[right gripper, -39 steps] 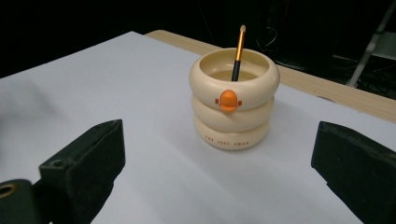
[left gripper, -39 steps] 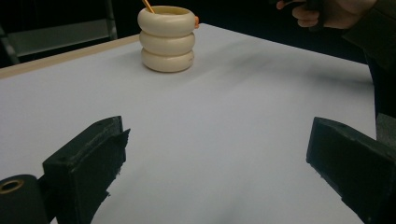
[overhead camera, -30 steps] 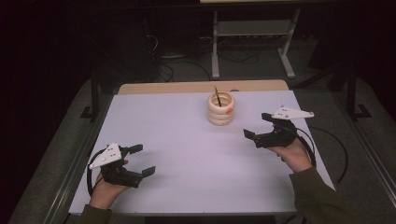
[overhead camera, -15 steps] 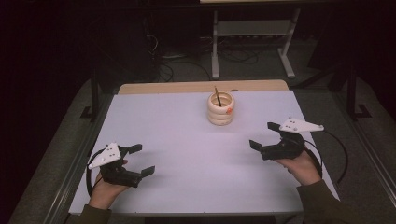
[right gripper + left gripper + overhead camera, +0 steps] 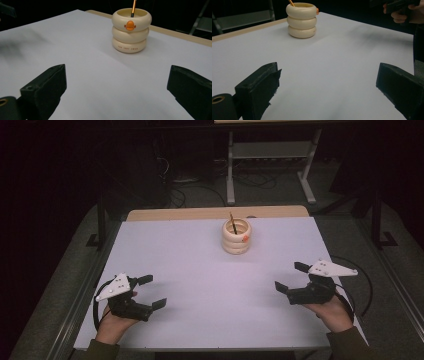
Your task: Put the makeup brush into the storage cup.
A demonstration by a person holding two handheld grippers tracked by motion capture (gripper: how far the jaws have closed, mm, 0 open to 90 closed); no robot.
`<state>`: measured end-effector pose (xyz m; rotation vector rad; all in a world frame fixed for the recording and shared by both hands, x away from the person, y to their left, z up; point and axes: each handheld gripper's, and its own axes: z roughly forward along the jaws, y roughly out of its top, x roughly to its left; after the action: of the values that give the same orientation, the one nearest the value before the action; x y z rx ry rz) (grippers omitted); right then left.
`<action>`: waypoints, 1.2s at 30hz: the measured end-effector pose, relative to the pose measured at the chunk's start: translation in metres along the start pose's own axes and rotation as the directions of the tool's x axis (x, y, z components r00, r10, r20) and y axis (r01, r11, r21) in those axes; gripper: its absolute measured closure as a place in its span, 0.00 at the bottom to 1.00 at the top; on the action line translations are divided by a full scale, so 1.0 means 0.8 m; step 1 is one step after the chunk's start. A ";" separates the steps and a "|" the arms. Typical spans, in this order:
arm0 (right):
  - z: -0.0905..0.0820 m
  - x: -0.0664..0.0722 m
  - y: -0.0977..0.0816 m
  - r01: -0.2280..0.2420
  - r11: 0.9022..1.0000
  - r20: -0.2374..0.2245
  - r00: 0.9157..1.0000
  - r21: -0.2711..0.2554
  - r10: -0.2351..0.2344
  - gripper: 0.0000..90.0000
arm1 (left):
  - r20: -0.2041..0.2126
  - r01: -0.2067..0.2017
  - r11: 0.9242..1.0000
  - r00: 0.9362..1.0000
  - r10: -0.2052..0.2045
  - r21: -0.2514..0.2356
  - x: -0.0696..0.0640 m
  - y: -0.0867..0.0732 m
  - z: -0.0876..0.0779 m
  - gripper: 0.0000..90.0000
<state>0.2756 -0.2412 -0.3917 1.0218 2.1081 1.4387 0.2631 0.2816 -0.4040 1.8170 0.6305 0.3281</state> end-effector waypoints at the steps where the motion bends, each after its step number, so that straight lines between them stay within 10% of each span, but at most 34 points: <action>1: -0.002 0.000 -0.002 0.002 1.000 0.001 1.000 0.002 -0.002 0.02 | -0.001 0.002 1.000 1.000 -0.002 -0.001 0.000 0.000 0.000 0.05; 36: -0.042 0.001 -0.050 -0.020 1.000 0.044 0.999 0.015 0.020 0.02 | -0.001 0.001 1.000 1.000 -0.001 0.017 -0.001 -0.004 0.003 0.05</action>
<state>0.2387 -0.2706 -0.4151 1.0733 2.0866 1.3987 0.2630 0.2796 -0.4076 1.8327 0.6367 0.3233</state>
